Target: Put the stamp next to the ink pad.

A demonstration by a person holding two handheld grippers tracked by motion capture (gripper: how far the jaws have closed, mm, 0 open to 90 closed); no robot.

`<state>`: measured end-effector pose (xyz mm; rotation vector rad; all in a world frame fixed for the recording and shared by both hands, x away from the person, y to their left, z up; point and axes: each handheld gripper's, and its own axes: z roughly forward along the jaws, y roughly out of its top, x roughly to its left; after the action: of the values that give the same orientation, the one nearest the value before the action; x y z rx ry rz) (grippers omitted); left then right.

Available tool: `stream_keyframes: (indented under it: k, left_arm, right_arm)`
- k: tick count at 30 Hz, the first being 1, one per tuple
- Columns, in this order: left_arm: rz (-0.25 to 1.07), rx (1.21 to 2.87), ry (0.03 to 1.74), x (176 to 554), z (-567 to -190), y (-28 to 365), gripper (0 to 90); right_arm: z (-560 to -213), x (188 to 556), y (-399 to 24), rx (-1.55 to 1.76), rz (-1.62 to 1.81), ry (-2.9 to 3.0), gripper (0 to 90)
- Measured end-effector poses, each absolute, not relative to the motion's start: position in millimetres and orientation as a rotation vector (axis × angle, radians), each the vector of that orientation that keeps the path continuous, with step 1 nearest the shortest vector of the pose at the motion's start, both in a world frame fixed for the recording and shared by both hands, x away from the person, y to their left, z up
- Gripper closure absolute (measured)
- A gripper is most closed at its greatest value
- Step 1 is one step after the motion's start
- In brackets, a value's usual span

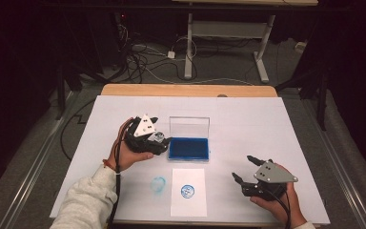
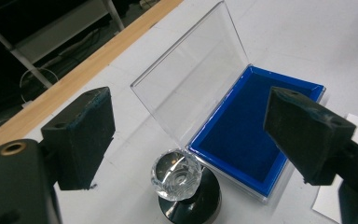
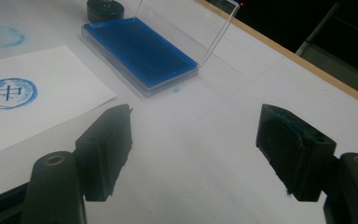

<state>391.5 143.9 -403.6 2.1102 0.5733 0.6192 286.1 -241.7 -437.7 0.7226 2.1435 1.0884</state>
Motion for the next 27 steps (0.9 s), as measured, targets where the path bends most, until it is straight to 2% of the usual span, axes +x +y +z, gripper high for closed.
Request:
stream_keyframes:
  k: [27]
  left_arm:
    - [0.683,2.094,0.48,358.0,-388.2,141.6,16.1]
  right_arm:
    - [-432.0,281.3,-244.5,0.738,1.091,2.081,23.9]
